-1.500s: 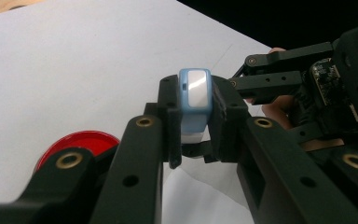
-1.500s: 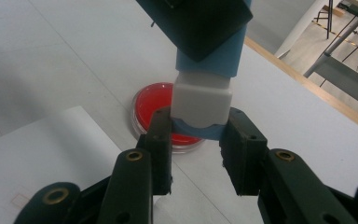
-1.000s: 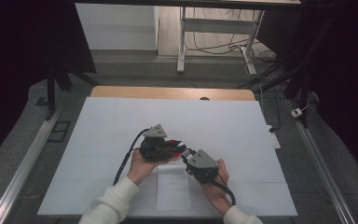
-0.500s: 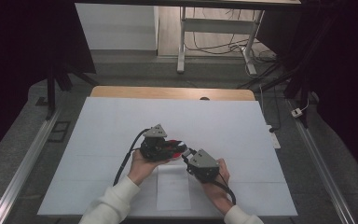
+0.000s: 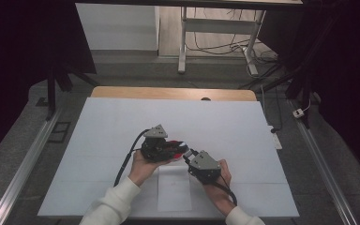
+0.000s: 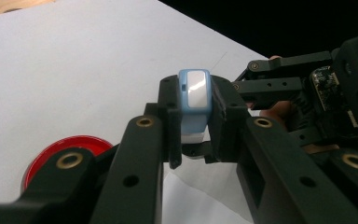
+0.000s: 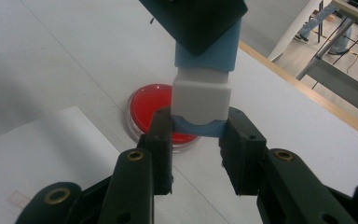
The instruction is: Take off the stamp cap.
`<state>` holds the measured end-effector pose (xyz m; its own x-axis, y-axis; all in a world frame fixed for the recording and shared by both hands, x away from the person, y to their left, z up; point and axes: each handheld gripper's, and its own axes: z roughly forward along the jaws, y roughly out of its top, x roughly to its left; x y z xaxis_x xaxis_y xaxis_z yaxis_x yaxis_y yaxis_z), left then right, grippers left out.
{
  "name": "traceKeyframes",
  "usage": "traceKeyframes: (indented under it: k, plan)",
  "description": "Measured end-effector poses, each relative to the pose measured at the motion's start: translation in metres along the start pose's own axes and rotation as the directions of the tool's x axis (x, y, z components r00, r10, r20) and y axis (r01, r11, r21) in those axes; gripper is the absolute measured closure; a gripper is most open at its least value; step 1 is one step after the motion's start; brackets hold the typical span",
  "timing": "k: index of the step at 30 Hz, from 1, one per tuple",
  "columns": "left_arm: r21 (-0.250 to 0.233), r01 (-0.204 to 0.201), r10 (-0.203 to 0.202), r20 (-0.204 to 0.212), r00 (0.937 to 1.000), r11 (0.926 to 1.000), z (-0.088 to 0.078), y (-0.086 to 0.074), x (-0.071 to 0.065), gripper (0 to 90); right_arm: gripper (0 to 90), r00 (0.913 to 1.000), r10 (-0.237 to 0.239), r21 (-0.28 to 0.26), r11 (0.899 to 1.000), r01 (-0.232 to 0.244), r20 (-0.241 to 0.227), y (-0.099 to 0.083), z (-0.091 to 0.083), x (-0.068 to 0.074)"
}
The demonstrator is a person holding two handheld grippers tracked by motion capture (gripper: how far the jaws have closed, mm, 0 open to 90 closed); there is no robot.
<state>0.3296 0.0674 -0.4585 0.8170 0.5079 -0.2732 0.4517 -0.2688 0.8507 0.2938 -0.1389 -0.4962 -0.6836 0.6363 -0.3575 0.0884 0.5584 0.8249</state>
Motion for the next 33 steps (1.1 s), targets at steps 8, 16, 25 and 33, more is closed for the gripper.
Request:
traceKeyframes:
  k: [8,16,25,33]
  plan:
    - [-0.006,0.004,-0.004,0.0,1.0,1.0,-0.0004,0.0005,-0.0012,75.5,65.6,1.0,0.009,-0.004,1.0,-0.009,0.0,0.0005,-0.0013,-0.0006]
    - [-0.008,0.012,-0.012,0.01,0.9999,0.9999,-0.0009,0.0007,-0.0007,75.4,65.7,0.9992,0.04,-0.019,0.999,-0.04,-0.001,-0.0009,-0.0026,0.0002]
    - [0.001,0.017,-0.017,0.003,0.9998,0.9998,0.0013,-0.0004,-0.0011,75.5,65.7,0.9999,-0.014,0.024,1.0,0.014,-0.007,0.0006,-0.0021,-0.0015]
    - [-0.005,0.027,-0.027,0.006,0.9996,0.9996,0.001,-0.0004,-0.0013,75.4,65.7,1.0,0.008,0.011,1.0,-0.008,-0.003,0.0001,-0.0026,-0.0011]
